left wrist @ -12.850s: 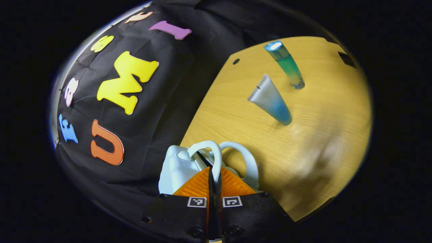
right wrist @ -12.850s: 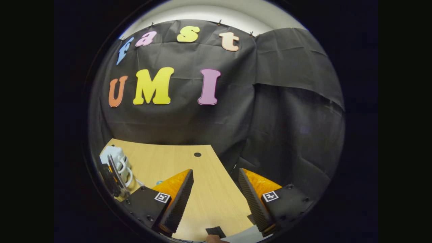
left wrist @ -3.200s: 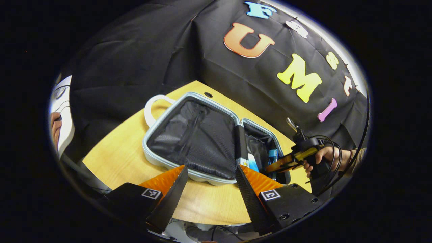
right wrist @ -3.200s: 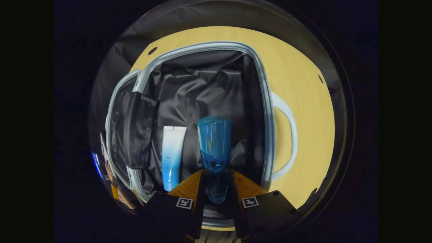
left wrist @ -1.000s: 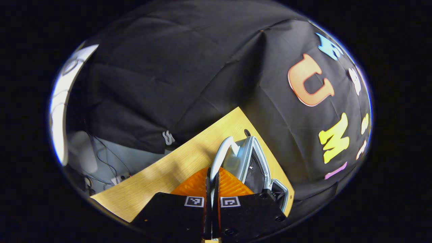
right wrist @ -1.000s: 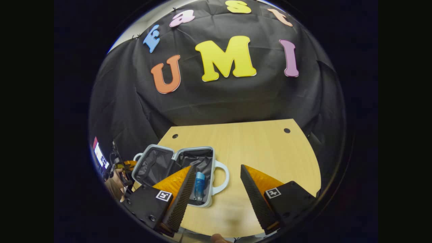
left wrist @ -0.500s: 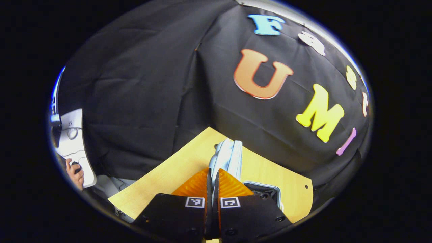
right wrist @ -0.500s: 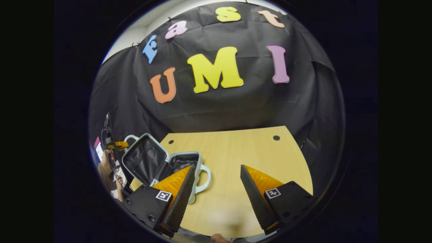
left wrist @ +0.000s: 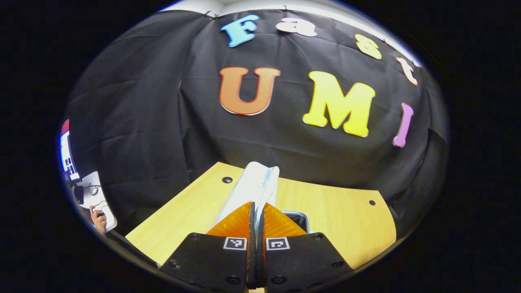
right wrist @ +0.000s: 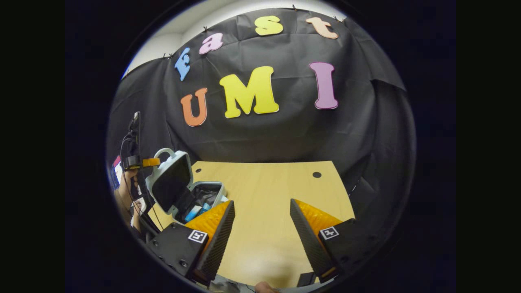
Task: First open the suitcase, pack the skin care products into it, and then close the suitcase.
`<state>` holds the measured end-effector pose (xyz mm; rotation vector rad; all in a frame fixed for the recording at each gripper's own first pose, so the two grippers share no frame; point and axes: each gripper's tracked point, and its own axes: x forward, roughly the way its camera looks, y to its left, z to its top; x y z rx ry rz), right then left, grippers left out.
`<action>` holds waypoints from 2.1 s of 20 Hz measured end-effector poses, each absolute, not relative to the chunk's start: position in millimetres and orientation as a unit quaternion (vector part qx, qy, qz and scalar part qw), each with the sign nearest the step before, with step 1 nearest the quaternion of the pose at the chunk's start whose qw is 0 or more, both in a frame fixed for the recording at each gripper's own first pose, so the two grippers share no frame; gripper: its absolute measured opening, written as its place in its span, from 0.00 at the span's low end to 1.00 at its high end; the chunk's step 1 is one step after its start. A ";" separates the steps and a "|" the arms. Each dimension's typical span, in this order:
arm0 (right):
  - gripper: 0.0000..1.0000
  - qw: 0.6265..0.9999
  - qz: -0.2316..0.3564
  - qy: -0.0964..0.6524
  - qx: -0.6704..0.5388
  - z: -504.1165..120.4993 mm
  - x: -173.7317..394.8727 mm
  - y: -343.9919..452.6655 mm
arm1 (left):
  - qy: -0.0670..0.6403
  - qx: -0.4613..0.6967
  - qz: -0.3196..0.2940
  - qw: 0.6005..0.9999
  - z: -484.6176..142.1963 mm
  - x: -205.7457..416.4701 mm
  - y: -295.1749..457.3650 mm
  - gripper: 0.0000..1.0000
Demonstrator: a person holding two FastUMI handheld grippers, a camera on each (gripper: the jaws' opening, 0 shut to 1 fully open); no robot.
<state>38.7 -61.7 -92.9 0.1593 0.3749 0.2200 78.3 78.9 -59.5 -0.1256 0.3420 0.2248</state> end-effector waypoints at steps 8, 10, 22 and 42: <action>0.82 0.977 0.095 0.185 0.052 -118.1 37.7 -109.0 | 0.206 -0.029 0.078 0.975 -141.8 89.5 -34.7 0.03; 0.82 0.976 0.095 0.189 0.048 -125.3 34.9 -112.4 | 0.221 -0.008 0.072 0.973 -166.8 92.7 -50.0 0.03; 0.81 0.980 0.059 0.187 0.044 -124.5 45.4 -117.4 | 0.262 0.119 0.001 0.958 -269.9 97.9 -109.9 0.37; 0.81 0.995 -0.018 0.088 0.044 -36.7 59.9 -2.9 | 0.112 0.037 0.003 0.993 -20.2 37.9 -24.3 0.98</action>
